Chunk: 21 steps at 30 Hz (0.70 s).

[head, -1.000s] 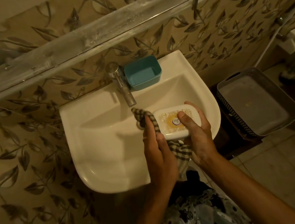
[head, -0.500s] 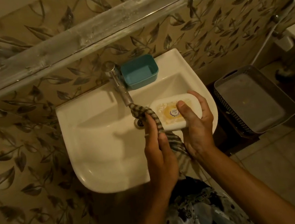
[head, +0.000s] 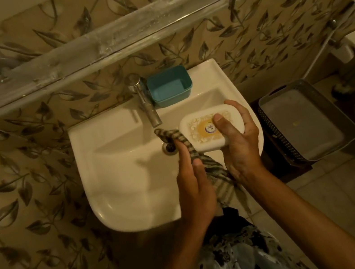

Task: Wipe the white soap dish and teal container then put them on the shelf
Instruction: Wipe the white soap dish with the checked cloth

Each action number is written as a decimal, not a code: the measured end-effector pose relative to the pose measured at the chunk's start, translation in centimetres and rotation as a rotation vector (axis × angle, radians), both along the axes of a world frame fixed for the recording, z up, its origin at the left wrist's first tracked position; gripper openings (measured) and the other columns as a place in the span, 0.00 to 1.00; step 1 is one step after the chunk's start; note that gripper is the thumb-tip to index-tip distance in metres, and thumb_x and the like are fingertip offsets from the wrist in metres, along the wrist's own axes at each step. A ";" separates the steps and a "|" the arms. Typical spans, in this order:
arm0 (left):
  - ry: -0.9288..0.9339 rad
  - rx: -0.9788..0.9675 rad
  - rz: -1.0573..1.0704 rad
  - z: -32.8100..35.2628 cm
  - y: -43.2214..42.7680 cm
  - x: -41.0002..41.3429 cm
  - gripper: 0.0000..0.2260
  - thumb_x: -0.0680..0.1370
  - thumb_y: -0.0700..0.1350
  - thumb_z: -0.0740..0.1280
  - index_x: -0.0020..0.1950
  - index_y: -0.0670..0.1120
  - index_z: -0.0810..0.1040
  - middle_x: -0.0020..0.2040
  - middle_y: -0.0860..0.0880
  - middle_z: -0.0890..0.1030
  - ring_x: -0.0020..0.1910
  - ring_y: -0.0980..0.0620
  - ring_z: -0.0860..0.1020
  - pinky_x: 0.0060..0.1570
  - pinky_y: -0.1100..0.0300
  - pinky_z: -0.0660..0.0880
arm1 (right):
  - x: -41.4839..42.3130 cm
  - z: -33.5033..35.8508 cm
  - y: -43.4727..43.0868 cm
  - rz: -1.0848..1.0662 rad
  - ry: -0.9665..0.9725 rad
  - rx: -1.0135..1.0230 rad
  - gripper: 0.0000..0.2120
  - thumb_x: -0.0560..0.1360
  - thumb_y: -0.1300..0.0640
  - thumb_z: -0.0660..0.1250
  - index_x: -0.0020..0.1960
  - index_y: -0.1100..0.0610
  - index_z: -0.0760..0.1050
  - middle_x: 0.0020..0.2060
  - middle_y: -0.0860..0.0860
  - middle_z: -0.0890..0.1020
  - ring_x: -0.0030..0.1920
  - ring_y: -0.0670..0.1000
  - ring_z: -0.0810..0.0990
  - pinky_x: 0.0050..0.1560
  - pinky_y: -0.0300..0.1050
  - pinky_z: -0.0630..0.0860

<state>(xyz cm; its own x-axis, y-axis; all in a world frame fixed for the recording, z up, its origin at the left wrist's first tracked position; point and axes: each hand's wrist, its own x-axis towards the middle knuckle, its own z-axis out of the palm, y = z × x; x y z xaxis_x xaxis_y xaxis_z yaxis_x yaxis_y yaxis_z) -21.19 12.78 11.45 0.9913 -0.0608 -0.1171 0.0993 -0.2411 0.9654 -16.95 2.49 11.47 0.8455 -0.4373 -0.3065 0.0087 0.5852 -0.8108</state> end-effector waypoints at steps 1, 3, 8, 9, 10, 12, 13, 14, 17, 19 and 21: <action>0.004 0.004 0.023 0.0 0.5 0.9 0.21 0.82 0.45 0.51 0.74 0.58 0.52 0.65 0.64 0.69 0.59 0.74 0.69 0.55 0.80 0.66 | -0.3 -0.1 -0.1 0.056 -0.010 0.006 0.19 0.70 0.63 0.72 0.59 0.51 0.77 0.48 0.52 0.84 0.50 0.55 0.84 0.42 0.49 0.82; -0.006 0.009 0.037 0.3 1.9 3.1 0.21 0.82 0.39 0.52 0.75 0.50 0.58 0.64 0.55 0.73 0.57 0.69 0.73 0.53 0.77 0.69 | -0.8 -0.2 -0.2 0.163 -0.025 0.007 0.20 0.67 0.60 0.74 0.58 0.50 0.77 0.46 0.52 0.84 0.49 0.55 0.84 0.41 0.48 0.82; 0.049 -0.105 -0.066 0.8 3.6 6.0 0.19 0.83 0.37 0.51 0.74 0.43 0.60 0.63 0.58 0.70 0.53 0.76 0.72 0.50 0.78 0.69 | -0.9 -0.1 -0.2 0.242 -0.047 -0.049 0.18 0.69 0.62 0.73 0.56 0.49 0.79 0.48 0.57 0.81 0.47 0.54 0.83 0.41 0.46 0.81; 0.058 -0.125 -0.043 0.7 3.3 5.3 0.19 0.83 0.37 0.51 0.74 0.44 0.60 0.63 0.59 0.70 0.54 0.76 0.72 0.51 0.78 0.69 | -0.6 0.0 -0.2 0.210 -0.043 -0.061 0.17 0.69 0.63 0.74 0.56 0.50 0.79 0.48 0.57 0.80 0.47 0.53 0.83 0.41 0.46 0.81; 0.058 -0.136 -0.021 0.6 2.9 4.3 0.20 0.83 0.38 0.52 0.75 0.45 0.60 0.63 0.62 0.71 0.54 0.76 0.72 0.51 0.78 0.69 | -0.3 0.1 -0.3 0.169 -0.035 -0.067 0.17 0.69 0.64 0.73 0.56 0.51 0.79 0.48 0.57 0.81 0.47 0.53 0.83 0.42 0.47 0.82; 0.033 -0.123 -0.005 0.2 1.8 1.7 0.22 0.82 0.41 0.53 0.76 0.51 0.55 0.59 0.73 0.70 0.56 0.78 0.70 0.52 0.80 0.66 | 0.2 0.2 -0.3 0.088 -0.012 -0.075 0.17 0.71 0.65 0.72 0.57 0.53 0.78 0.49 0.55 0.82 0.48 0.54 0.83 0.44 0.48 0.82; 0.022 -0.111 -0.001 0.1 1.3 0.4 0.23 0.81 0.44 0.53 0.75 0.55 0.53 0.58 0.77 0.67 0.57 0.79 0.67 0.52 0.82 0.64 | 0.3 0.1 -0.3 0.066 0.000 -0.078 0.17 0.71 0.66 0.72 0.58 0.54 0.78 0.49 0.55 0.82 0.50 0.55 0.83 0.45 0.49 0.82; 0.014 -0.106 0.005 0.0 0.9 -0.5 0.23 0.80 0.47 0.53 0.73 0.59 0.51 0.58 0.79 0.65 0.58 0.80 0.65 0.53 0.83 0.63 | 0.3 0.0 -0.2 0.063 0.010 -0.080 0.17 0.72 0.66 0.71 0.58 0.53 0.78 0.50 0.56 0.83 0.51 0.56 0.84 0.46 0.50 0.82; 0.061 -0.167 0.075 -0.4 1.7 0.1 0.21 0.82 0.45 0.55 0.73 0.59 0.55 0.59 0.72 0.71 0.56 0.77 0.70 0.52 0.79 0.68 | -0.1 -0.2 -0.2 0.204 0.009 -0.097 0.17 0.72 0.65 0.72 0.58 0.51 0.78 0.49 0.56 0.82 0.49 0.54 0.84 0.43 0.48 0.82; 0.111 -0.241 0.089 -0.2 3.3 2.0 0.17 0.82 0.43 0.56 0.69 0.57 0.65 0.57 0.61 0.78 0.54 0.68 0.77 0.48 0.72 0.74 | -0.3 -0.2 -0.6 0.356 -0.014 -0.140 0.19 0.70 0.62 0.73 0.59 0.50 0.77 0.49 0.56 0.81 0.49 0.54 0.83 0.42 0.47 0.81; 0.101 -0.239 -0.007 0.4 4.8 3.5 0.12 0.81 0.44 0.58 0.62 0.57 0.72 0.53 0.57 0.82 0.53 0.60 0.80 0.47 0.67 0.77 | -0.1 0.0 -1.1 0.448 -0.015 -0.150 0.25 0.66 0.58 0.74 0.62 0.49 0.75 0.49 0.54 0.82 0.49 0.54 0.84 0.43 0.46 0.81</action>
<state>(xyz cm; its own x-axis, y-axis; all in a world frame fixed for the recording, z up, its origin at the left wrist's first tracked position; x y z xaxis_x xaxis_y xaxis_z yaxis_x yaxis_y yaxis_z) -17.72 17.60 11.83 0.9746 -0.1057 -0.1973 0.1975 -0.0087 0.9803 -17.08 1.38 11.45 0.9649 -0.0673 -0.2537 -0.2050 0.4103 -0.8886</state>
